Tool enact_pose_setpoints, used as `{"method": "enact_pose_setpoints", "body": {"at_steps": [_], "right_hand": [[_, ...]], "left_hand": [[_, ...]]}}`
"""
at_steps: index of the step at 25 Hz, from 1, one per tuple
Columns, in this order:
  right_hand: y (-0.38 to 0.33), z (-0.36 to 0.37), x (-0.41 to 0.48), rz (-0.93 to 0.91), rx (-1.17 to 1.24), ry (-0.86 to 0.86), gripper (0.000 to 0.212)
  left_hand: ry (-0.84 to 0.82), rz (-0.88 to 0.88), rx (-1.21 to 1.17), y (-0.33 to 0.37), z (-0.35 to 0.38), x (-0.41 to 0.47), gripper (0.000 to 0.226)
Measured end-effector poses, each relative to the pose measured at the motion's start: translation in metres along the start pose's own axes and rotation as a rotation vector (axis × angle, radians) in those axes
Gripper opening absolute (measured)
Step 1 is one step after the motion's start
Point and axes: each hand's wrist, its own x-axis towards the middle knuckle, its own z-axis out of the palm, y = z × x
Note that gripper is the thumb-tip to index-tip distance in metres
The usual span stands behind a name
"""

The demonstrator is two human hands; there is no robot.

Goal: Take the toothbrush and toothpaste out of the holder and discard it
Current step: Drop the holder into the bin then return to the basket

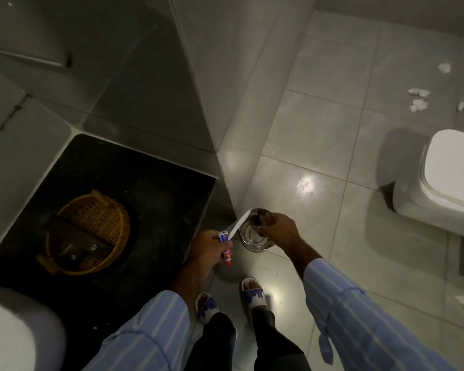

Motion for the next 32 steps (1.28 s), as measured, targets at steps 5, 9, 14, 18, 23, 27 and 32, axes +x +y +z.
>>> {"method": "enact_pose_setpoints", "body": {"at_steps": [5, 9, 14, 18, 23, 27, 32], "right_hand": [[-0.089, -0.02, -0.029, -0.667, -0.52, -0.175, 0.032], [-0.15, -0.021, -0.053, -0.736, -0.808, -0.368, 0.029], [-0.216, -0.004, -0.078, -0.747, -0.675, -0.385, 0.025], [-0.26, 0.025, -0.087, -0.773, -0.577, -0.399, 0.024], [-0.298, 0.072, -0.09, -0.618, -0.376, -0.444, 0.022], [-0.323, 0.117, -0.08, -0.52, -0.242, -0.434, 0.007], [-0.356, 0.182, -0.064, -0.493, -0.285, -0.387, 0.004]], "left_hand": [[-0.025, 0.321, 0.419, 0.04, -0.045, -0.023, 0.031], [-0.047, 0.457, 0.535, 0.071, -0.095, -0.05, 0.025], [0.068, 0.574, 0.432, 0.092, -0.17, -0.08, 0.022], [0.27, 0.619, 0.21, 0.096, -0.223, -0.094, 0.019], [0.409, 0.636, -0.414, 0.076, -0.289, -0.1, 0.019], [0.555, 0.527, -0.398, 0.046, -0.338, -0.084, 0.024], [0.6, 0.303, -0.161, 0.007, -0.388, -0.045, 0.014]]}}
